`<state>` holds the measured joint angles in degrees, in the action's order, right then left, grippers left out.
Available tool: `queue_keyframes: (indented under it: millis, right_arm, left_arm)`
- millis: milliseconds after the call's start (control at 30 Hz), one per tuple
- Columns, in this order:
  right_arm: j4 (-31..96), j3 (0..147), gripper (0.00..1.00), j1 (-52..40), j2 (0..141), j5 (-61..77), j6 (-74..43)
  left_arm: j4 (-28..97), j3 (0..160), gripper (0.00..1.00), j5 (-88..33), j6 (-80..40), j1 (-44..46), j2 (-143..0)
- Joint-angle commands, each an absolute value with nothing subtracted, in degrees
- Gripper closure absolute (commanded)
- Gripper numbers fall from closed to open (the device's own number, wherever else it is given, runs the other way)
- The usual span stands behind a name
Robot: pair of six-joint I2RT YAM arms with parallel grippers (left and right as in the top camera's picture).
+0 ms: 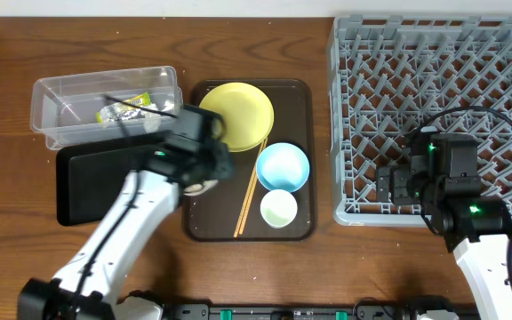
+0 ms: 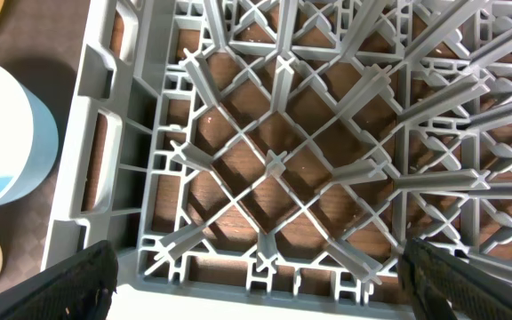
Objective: Sort waste into correct bins and load items into the dishwasher rack
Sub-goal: 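Tip the white bowl over the black tray to pour out rice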
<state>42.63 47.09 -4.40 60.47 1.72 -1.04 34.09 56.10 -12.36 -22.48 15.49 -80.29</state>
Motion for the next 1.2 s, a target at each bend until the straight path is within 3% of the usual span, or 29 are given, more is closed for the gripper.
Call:
queue_keyframes:
  millis: [0,333,467,767,1167]
  right_arm:
    - [42.9,48.3,0.01,-4.5,60.1,2.0,-1.7]
    - [43.1,48.3,0.01,-4.5,60.1,2.0,-1.7]
    - [43.1,48.3,0.01,-4.5,60.1,2.0,-1.7]
    - [43.1,48.3,0.01,-4.5,60.1,2.0,-1.7]
    - [43.1,48.3,0.01,-4.5,60.1,2.0,-1.7]
  left_arm:
    - [34.4,57.6,0.94,-23.7,-20.5,7.7,-80.2]
    - [34.4,57.4,0.94,-51.4,-9.9,-15.9,-88.2]
    - [34.4,57.4,0.94,-69.5,-4.4,-24.1,-96.0]
    - [32.7,57.4,0.94,-89.8,-1.0,-34.6,-104.7]
    - [32.5,57.5,0.94,-90.1,-5.0,-41.8,-104.8]
